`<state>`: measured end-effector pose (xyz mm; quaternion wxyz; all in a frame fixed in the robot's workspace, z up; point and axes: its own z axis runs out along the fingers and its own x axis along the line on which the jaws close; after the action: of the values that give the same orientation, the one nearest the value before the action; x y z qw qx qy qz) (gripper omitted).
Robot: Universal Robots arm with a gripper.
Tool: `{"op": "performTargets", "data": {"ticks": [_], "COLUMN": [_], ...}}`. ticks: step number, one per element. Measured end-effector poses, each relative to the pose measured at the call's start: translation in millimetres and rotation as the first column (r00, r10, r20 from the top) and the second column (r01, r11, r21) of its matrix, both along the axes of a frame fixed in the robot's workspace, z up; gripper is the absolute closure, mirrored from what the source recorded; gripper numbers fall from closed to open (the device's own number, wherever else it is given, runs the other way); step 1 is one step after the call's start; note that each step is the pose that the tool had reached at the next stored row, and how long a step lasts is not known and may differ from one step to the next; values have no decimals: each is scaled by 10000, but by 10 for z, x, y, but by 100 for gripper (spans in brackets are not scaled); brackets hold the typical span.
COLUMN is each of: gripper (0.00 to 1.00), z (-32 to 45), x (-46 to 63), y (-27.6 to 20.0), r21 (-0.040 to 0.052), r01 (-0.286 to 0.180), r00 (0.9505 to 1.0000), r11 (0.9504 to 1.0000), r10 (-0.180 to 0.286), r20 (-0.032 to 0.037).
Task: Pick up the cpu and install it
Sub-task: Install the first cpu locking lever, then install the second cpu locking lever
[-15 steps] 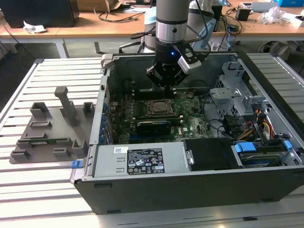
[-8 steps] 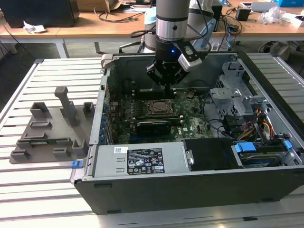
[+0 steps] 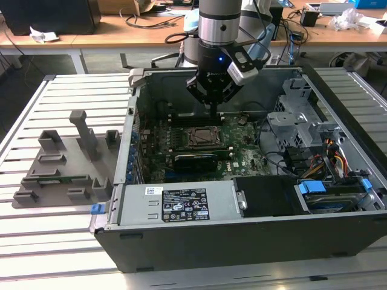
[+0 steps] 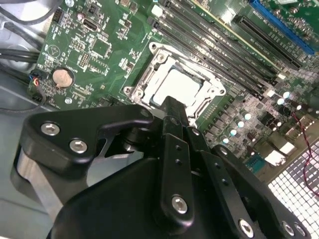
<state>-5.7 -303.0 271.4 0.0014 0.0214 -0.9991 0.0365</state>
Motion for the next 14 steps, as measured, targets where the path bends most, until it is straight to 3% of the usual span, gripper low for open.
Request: {"op": "performTargets", "data": {"ticks": [14], "gripper": [89], "z": [1], "x": [0], "y": [-1], "r21": [25], "r01": [-2], "r00": [10000], "r11": [10000], "r10": [2], "r20": [-2]}}
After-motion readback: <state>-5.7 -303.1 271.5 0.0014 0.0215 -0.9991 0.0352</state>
